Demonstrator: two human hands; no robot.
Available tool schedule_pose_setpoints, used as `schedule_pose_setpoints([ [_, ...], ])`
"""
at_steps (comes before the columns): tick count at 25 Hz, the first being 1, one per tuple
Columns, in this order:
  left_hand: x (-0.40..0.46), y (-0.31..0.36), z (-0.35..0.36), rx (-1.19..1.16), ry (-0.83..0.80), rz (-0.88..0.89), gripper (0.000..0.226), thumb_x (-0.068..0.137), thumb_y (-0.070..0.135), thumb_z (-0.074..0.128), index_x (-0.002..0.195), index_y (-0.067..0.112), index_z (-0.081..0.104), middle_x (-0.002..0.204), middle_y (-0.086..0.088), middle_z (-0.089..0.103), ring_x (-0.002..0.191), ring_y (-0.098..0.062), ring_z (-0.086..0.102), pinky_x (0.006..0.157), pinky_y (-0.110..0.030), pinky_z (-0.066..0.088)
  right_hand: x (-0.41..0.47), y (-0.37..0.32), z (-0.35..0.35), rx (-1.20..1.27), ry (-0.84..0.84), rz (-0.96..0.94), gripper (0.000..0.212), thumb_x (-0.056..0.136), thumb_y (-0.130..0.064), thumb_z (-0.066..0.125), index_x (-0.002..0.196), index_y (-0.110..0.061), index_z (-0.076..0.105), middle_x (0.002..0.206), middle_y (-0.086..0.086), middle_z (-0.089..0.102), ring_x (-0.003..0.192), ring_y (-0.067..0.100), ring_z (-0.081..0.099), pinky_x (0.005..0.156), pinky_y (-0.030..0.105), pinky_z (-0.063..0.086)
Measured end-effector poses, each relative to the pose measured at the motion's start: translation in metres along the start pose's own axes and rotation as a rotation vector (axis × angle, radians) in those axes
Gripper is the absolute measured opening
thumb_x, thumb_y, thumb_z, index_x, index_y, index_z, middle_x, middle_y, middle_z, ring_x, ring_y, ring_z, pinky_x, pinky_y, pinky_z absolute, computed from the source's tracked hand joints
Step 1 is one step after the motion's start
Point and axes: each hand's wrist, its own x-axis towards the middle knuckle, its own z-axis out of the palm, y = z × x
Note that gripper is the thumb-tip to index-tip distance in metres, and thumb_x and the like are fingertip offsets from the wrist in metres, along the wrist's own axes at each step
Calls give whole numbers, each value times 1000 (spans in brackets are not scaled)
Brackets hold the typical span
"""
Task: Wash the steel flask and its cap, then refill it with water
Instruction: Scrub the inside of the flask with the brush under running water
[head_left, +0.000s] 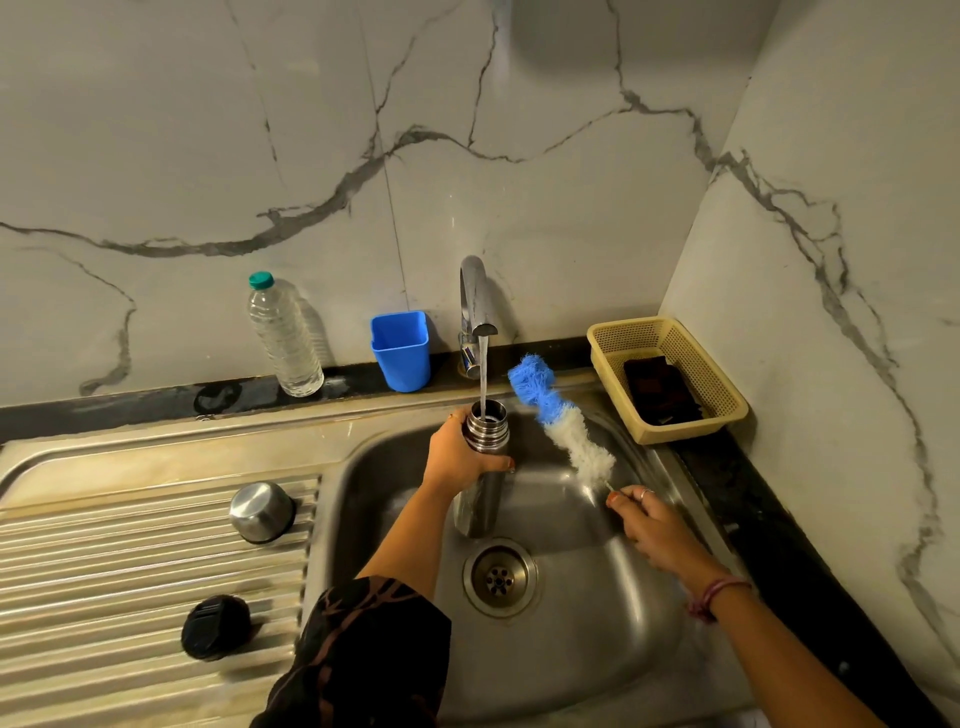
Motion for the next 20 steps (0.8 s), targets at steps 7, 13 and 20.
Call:
schedule_pose_setpoints([
  [7,-17,-7,1,-104,75,-8,80,62,2,88,132,15,52,114,4,63,106,-13,60,90,-23,45,-10,-29,-47,-25,-224,-59,12,98,-23,48,106,-18,56,60,-3,45,45,3,36,42,16,30],
  [13,-25,-6,-7,-118,93,18,78,62,0,87,131,16,53,116,1,62,105,-15,60,93,-31,49,-9,-64,-97,-274,-253,-246,20,96,-25,49,115,-28,56,71,-11,62,62,4,53,63,14,42],
  [20,-32,2,-17,-102,51,37,82,63,-3,84,135,14,48,120,0,59,108,-18,59,95,-35,50,2,-125,-152,-643,-295,-352,23,95,-35,49,115,-40,59,82,1,68,80,16,63,80,25,48],
])
